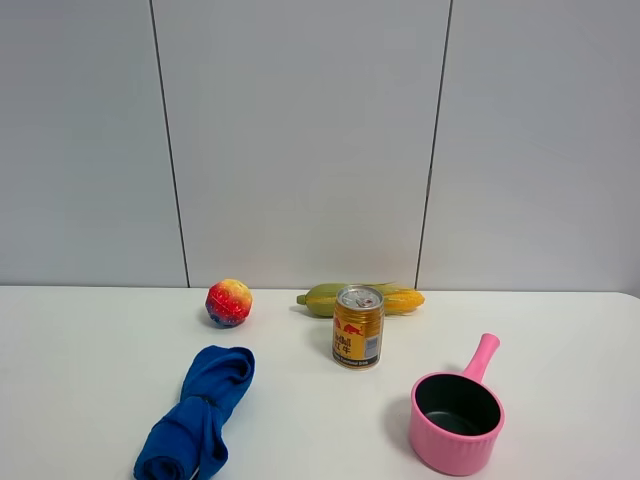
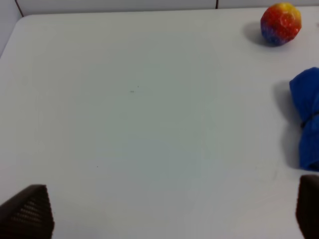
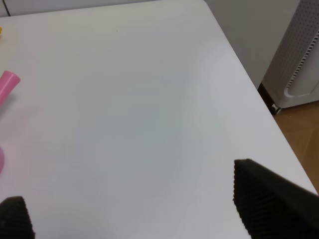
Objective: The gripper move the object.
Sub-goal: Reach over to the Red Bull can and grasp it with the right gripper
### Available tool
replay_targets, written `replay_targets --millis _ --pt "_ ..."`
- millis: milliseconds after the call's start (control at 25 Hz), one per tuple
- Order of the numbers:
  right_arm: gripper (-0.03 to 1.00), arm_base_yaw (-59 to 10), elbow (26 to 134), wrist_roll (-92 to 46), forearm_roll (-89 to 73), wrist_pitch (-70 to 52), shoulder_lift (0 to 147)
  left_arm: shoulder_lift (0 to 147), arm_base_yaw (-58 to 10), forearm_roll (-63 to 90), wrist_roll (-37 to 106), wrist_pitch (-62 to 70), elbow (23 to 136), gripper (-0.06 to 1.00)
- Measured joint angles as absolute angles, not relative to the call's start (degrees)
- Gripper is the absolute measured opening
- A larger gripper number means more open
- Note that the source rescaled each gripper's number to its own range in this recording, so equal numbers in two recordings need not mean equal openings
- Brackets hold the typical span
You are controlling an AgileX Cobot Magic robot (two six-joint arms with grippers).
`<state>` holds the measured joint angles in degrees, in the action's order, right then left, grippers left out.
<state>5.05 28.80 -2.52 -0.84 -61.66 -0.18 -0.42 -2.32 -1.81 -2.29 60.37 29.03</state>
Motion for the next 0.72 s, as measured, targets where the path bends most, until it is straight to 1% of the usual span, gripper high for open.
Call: replay_targets --millis 40,720 --pt "0.51 5.05 28.80 -2.52 -0.84 -61.66 -0.18 -0.42 -2.32 -1.81 -2.29 60.37 29.03 1.00" --pt "0.51 5.05 28.80 -2.52 -0.84 -61.66 -0.18 -0.42 -2.32 -1.81 -2.29 60.37 29.03 1.00"
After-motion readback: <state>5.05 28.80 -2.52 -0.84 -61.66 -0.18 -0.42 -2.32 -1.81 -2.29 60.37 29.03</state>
